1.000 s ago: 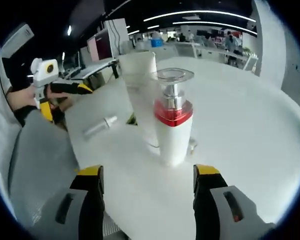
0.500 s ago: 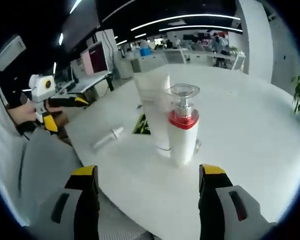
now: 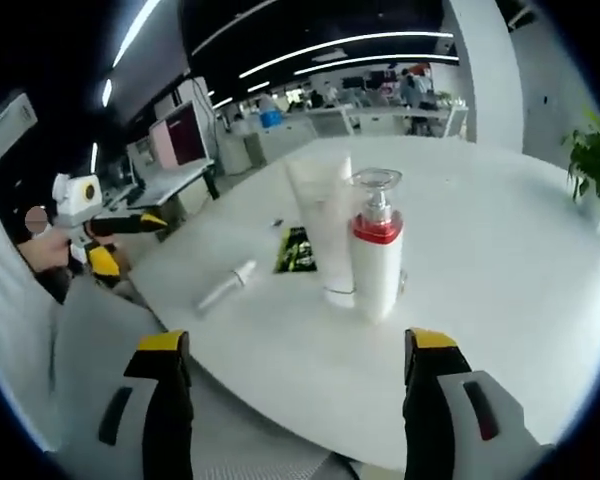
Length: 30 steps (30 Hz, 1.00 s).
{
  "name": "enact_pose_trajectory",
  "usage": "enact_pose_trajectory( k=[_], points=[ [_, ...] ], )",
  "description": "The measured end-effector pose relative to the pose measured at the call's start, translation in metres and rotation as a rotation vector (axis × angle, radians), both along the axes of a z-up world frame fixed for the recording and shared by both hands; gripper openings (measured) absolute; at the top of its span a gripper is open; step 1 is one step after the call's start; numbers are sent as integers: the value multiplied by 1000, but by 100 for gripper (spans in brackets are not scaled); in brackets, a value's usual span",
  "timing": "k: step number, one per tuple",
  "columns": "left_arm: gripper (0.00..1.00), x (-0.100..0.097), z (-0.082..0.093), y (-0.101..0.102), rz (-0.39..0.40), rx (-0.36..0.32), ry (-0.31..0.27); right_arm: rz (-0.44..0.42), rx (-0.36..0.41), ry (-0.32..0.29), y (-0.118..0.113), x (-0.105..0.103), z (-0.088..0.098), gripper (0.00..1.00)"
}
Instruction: Arrange the skincare products in the storage area until every visible bottle or jar stands upright without overlapping.
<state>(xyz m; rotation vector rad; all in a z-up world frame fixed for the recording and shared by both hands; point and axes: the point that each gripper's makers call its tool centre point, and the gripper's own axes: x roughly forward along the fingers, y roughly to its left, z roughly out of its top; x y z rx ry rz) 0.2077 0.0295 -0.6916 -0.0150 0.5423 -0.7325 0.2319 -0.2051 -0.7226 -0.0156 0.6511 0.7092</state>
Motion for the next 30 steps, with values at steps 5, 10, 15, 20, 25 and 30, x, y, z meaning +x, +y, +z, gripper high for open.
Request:
enact_pose_trajectory(
  k=[5, 10, 15, 20, 25, 30],
  points=[
    [82, -5, -3, 3, 19, -4, 5, -22, 0, 3, 1, -6, -2, 87],
    [83, -10, -4, 5, 36, -1, 9, -63, -20, -35, -6, -1, 2, 89],
    [86, -13, -8, 6, 43, -7, 10, -74, -48, -58, -8, -2, 2, 88],
    [90, -15, -8, 2, 40, -14, -1, -108, -56, -78, -15, 3, 3, 87],
    [91, -17, -12, 0, 38, -4, 14, -108, -52, -68, -17, 3, 1, 86],
    [93, -18, -15, 0, 33, 4, 31, -92, -51, -57, -14, 1, -1, 86]
  ],
)
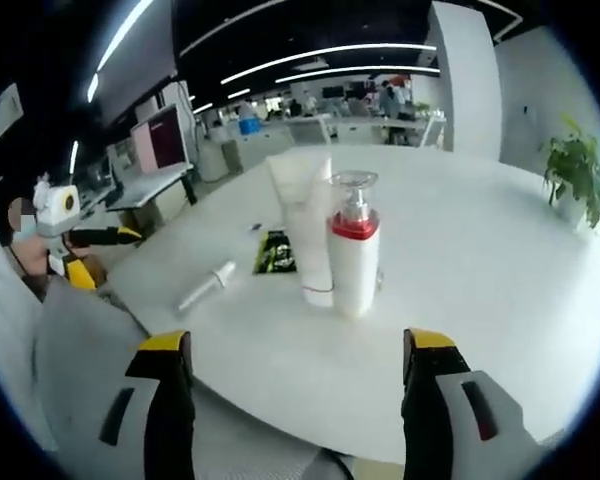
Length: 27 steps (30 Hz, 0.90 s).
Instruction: Arrange the skincare products in the storage area until every visible bottle or jar stands upright without overlapping.
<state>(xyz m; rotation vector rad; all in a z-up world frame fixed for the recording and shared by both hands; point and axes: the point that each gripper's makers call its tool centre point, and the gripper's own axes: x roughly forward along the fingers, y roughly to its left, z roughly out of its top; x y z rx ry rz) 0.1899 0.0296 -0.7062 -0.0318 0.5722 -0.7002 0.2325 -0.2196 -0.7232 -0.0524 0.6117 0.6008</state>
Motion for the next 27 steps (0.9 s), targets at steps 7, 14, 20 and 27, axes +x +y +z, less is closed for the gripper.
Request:
enact_pose_trajectory(
  k=[7, 14, 20, 27],
  points=[
    [93, 2, 0, -2, -31, 24, -5, 7, 6, 15, 2, -2, -2, 85],
    [99, 7, -9, -4, -66, 90, 7, -1, 13, 23, 0, -1, -4, 84],
    [99, 16, -3, -12, -69, 50, -1, -13, 19, 27, -1, 0, -4, 83],
    [99, 29, -9, -15, -101, 71, 3, -22, 39, 29, -2, 0, -4, 84]
  ],
)
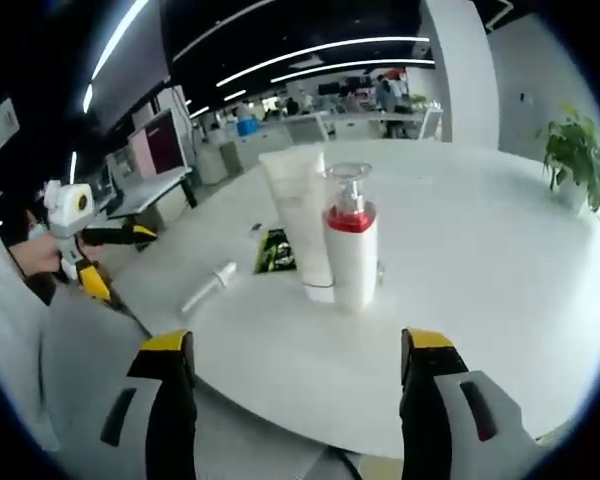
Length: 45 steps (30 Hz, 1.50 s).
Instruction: Arrange the skincare products in the storage area until every visible bottle or jar stands upright without overlapping.
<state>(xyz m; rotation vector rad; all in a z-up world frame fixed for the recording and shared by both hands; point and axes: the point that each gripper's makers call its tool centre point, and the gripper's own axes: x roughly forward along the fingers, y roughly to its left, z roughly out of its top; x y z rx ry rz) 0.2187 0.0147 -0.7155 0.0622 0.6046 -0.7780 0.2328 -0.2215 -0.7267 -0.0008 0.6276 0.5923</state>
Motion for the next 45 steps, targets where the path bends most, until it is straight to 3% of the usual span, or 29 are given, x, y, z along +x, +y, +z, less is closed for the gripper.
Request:
enact_pose_trajectory(
  k=[10, 26, 34, 45],
  points=[
    [87, 24, 1, -17, -62, 2, -4, -19, 4, 15, -3, 1, -1, 84],
    [72, 55, -7, -33, -194, 73, -21, -56, 7, 23, -8, 3, -4, 83],
    [68, 64, -13, -45, -266, 105, -12, -49, -4, 33, -7, 1, -6, 83],
    [63, 92, -22, -56, -347, 139, -24, -77, 12, 41, -11, 4, -6, 83]
  ],
)
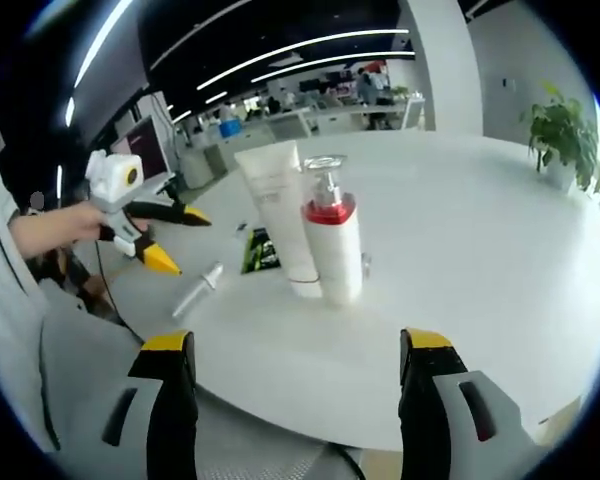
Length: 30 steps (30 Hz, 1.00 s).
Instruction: Arrange the skincare products in the storage area until every visible bottle or jar stands upright without overlapping.
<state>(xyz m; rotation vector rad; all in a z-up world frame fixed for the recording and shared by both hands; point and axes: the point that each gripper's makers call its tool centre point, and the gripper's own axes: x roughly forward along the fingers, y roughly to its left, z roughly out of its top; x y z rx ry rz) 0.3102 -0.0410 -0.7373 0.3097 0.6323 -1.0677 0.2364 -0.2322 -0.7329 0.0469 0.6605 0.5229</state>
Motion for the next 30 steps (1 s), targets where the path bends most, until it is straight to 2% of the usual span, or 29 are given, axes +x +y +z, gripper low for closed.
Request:
enact_pose_trajectory(
  k=[9, 14, 21, 30],
  points=[
    [59, 18, -13, -15, -54, 18, -2, -17, 11, 8, -2, 1, -1, 83],
    [58, 20, -19, -26, -84, 31, 2, -23, 18, 11, -1, 1, -1, 83],
    [55, 33, -37, -37, -128, 65, -4, -21, 20, 15, -1, 1, -1, 82],
    [51, 46, -43, -54, -170, 76, -8, -35, 34, 21, -3, 2, -2, 82]
  ],
)
